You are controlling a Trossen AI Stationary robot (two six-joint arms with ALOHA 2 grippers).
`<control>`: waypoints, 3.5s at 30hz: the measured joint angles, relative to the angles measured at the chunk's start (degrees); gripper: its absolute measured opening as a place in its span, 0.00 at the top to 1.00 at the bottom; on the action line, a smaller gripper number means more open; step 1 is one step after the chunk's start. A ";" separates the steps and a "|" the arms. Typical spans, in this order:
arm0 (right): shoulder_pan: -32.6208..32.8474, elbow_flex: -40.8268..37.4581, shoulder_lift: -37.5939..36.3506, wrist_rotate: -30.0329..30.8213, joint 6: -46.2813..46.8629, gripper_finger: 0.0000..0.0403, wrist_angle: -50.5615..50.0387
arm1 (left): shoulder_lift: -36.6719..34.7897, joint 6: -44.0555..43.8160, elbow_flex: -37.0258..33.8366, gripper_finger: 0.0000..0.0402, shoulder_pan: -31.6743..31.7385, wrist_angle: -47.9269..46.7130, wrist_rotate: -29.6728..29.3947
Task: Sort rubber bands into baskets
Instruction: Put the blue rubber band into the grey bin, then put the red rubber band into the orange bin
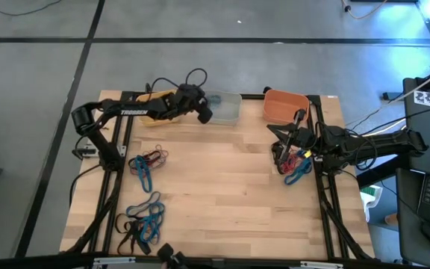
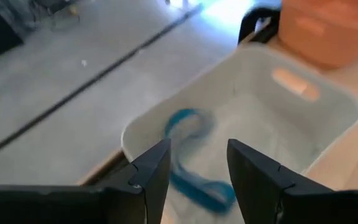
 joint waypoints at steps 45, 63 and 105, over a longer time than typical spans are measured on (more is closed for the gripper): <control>0.02 7.93 9.67 7.37 34.29 0.96 -34.69 | -23.66 16.16 -20.57 0.61 -12.72 27.58 25.82; 0.02 8.17 9.97 -6.65 54.98 0.96 -57.94 | -25.27 14.65 -20.61 0.61 -12.72 24.50 25.44; -19.60 12.79 33.00 -16.24 48.09 0.69 -81.05 | -25.20 14.24 -20.59 0.61 -12.71 23.58 25.42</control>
